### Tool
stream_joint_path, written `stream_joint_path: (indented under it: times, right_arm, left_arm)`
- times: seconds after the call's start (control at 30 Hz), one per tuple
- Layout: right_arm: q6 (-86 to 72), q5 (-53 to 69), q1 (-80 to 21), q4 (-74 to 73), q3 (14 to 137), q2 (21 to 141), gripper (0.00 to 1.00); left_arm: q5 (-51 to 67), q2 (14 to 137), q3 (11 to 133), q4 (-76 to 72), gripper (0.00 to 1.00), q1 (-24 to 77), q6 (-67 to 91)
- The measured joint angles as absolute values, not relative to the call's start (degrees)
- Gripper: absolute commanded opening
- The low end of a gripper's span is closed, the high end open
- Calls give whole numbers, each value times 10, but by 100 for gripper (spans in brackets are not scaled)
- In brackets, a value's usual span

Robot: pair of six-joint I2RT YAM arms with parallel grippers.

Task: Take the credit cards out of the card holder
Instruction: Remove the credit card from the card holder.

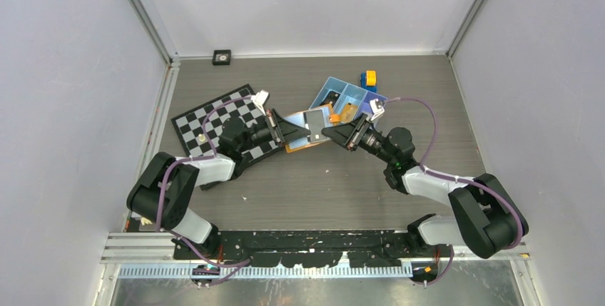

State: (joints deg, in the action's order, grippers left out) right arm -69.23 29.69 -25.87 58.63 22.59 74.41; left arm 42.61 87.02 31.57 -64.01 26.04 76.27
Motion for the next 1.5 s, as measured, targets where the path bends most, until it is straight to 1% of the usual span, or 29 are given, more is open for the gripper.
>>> stream_joint_path:
  times: [0.07,0.1,0.3,0.43,1.07,1.13,1.3,1.4,1.5]
  right_arm:
    - [-694,295,-257,592,226,744,36]
    - [-694,294,-256,594,225,744,33]
    - [-696,289,-247,599,218,744,8]
    - [-699,288,-245,599,215,744,1]
    - [-712,277,-213,607,190,726,0]
    - [-703,261,-202,564,187,698,0]
    - [-642,180,-189,396,188,585,0]
    - [-601,115,-182,298,191,524,0]
    - [-568,49,-170,218,192,471,0]
  left_arm:
    - [427,870,315,-641,0,257,764]
    - [427,870,316,-641,0,256,764]
    - [430,871,316,-641,0,255,766]
    - [432,871,316,-641,0,255,768]
    - [431,871,315,-639,0,246,773]
    - [429,871,315,-631,0,243,768]
    - [425,871,316,-571,0,239,731]
    - [426,872,327,-510,0,239,703]
    - [422,877,364,-434,0,239,664]
